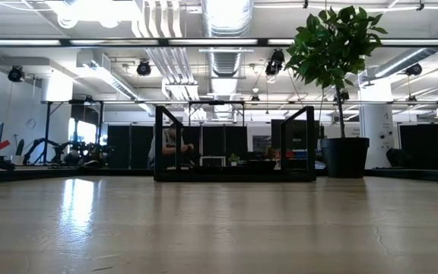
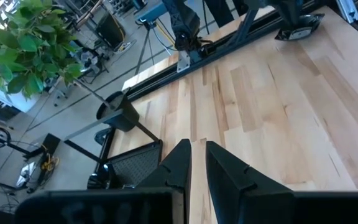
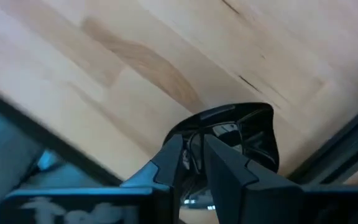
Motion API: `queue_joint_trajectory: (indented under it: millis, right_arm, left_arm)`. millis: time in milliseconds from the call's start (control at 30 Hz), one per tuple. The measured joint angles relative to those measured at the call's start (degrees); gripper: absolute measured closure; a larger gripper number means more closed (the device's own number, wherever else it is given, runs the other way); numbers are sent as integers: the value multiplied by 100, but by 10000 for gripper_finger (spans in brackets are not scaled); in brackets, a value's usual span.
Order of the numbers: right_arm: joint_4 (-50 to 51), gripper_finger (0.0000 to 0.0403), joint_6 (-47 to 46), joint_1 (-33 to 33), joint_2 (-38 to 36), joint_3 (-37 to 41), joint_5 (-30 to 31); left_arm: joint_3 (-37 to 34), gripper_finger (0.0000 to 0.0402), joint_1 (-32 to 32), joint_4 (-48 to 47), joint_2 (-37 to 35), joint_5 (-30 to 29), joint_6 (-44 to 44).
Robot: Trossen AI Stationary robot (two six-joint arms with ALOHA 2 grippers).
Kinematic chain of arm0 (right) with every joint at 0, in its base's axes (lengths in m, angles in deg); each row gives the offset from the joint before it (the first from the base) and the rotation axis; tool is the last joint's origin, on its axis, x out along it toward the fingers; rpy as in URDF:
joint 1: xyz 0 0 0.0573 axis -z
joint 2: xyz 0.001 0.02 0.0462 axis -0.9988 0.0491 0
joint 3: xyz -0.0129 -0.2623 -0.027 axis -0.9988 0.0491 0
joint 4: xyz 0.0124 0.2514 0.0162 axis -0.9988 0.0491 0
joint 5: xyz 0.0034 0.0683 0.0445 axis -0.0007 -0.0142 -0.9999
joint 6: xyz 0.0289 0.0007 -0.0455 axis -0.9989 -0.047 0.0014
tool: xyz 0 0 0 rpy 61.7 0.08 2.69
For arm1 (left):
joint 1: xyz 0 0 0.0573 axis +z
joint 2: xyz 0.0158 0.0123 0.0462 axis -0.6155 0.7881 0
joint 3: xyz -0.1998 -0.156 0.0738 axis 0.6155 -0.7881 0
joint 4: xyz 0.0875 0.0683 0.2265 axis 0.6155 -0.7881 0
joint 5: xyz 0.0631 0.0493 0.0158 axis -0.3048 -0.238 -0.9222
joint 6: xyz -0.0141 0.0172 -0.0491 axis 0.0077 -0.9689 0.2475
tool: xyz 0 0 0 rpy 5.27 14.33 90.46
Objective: Pick & Place Mini shaped plates
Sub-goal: Stack the black leaf-shaped plate on top of the black leaf-shaped plate on the shelf
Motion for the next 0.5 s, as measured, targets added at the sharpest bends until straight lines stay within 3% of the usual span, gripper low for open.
queue_joint_trajectory:
  millis: [500]
  right_arm:
    - [-30,339,-1028,8,1250,-977,-75]
  left_arm:
    - [0,356,2,15,-4,-4,-27]
